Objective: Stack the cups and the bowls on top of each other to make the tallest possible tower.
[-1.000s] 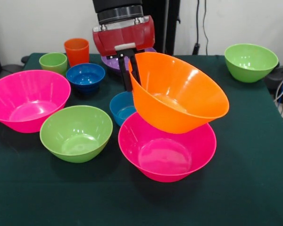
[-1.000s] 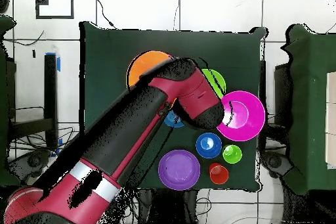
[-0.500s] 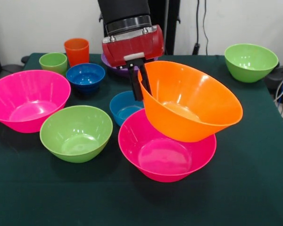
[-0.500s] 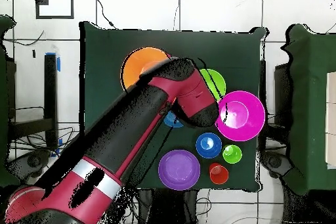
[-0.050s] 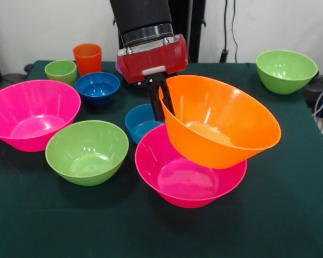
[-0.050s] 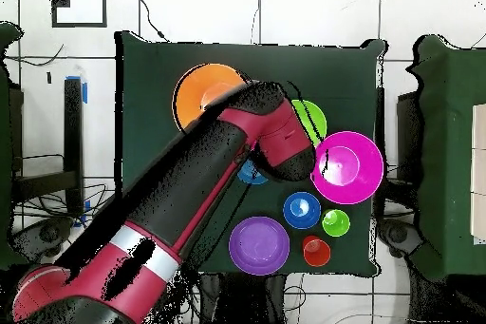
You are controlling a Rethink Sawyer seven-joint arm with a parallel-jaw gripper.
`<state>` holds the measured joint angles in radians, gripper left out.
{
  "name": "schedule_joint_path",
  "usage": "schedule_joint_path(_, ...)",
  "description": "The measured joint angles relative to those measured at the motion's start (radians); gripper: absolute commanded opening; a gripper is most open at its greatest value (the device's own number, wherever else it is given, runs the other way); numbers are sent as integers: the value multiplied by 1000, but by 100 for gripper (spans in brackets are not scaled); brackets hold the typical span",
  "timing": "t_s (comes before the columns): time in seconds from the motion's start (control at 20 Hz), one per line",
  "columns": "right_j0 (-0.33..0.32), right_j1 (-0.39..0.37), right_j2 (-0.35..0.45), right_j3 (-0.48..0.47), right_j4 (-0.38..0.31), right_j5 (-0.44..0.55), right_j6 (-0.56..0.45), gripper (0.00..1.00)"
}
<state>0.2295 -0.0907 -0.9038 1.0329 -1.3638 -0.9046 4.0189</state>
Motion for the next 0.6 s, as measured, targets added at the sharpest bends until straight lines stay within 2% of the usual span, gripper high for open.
schedule_joint_path(0.45, -9, 26, 0, -10, 0, 1, 0, 0)
schedule_joint_path(0.5, -9, 26, 0, -10, 0, 1, 0, 100)
schedule_joint_path(0.6, -9, 24, 0, -11, 6, 2, 0, 100)
